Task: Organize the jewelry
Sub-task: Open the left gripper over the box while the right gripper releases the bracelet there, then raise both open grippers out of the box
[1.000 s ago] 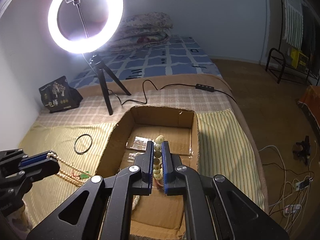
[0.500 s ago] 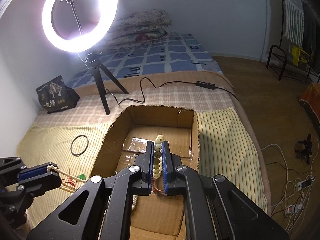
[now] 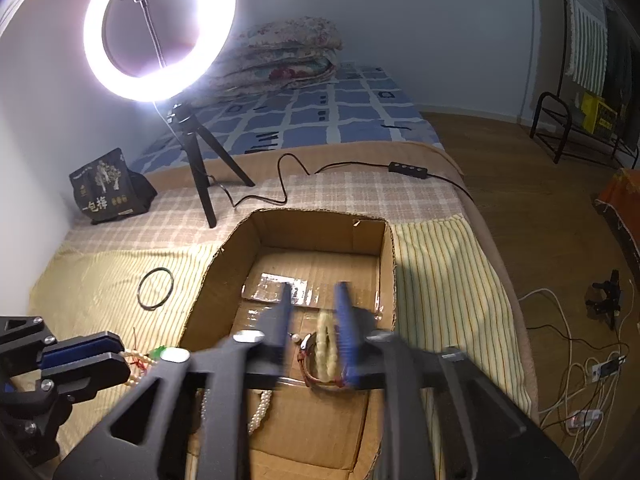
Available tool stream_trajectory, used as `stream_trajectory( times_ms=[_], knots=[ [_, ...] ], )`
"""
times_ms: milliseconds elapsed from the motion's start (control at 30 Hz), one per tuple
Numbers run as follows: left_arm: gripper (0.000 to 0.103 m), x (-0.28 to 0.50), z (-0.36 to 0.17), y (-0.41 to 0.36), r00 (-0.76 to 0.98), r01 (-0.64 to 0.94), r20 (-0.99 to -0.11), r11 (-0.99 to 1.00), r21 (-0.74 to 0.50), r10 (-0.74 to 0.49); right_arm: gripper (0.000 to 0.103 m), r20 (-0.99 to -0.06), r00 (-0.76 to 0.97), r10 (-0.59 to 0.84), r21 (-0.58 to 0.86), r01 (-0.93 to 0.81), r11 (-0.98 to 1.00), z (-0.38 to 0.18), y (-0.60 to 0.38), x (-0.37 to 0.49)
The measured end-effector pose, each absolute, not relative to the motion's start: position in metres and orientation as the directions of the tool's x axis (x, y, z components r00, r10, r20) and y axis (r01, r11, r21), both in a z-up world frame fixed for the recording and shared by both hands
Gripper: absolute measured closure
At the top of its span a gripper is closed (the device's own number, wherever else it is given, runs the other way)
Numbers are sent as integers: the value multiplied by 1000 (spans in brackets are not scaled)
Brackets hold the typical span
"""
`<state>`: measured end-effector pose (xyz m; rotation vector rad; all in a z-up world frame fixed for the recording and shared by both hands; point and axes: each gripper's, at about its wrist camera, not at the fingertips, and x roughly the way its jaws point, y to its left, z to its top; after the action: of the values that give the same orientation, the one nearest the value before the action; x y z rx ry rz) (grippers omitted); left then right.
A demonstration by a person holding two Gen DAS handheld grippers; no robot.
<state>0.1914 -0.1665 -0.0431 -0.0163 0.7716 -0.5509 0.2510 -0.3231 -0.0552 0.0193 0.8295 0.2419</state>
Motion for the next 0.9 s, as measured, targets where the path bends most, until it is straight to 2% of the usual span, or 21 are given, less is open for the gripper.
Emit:
stream_trajectory(
  times_ms=[33,67,133,233,300,367,400,633,733,900],
  knots=[
    [75,191,-43,-166,584,467,-656,859,-211,-479,51,-722,658,216,110,-200,974,-54,-324,250],
    [65,191,-42,-165,588,467,-651,859,-212,-480,43,-715,667,211,108,-193,975,-53,-325,249],
    [58,190,-41,-164,598,463,-644,862,-209,-477,41,-708,676,203,104,-185,977,-51,-326,248],
    [58,189,-40,-164,599,464,-645,862,-204,-475,32,-709,680,187,94,-172,981,-50,-326,249],
    [57,189,-41,-163,599,462,-648,864,-199,-470,31,-707,683,183,92,-167,982,-50,-327,249],
    [47,188,-41,-163,603,460,-648,866,-195,-466,31,-709,681,183,94,-165,982,-50,-327,249],
    [46,188,-41,-163,605,458,-647,867,-194,-464,31,-710,681,180,93,-163,982,-50,-327,249],
    [45,186,-40,-161,610,457,-645,870,-188,-460,31,-708,684,177,97,-154,983,-47,-328,247],
    [39,184,-38,-159,614,457,-645,871,-179,-455,31,-711,682,169,91,-149,985,-47,-328,246],
    [38,180,-34,-153,620,456,-642,873,-173,-451,27,-714,682,158,92,-131,987,-44,-328,242]
  ],
)
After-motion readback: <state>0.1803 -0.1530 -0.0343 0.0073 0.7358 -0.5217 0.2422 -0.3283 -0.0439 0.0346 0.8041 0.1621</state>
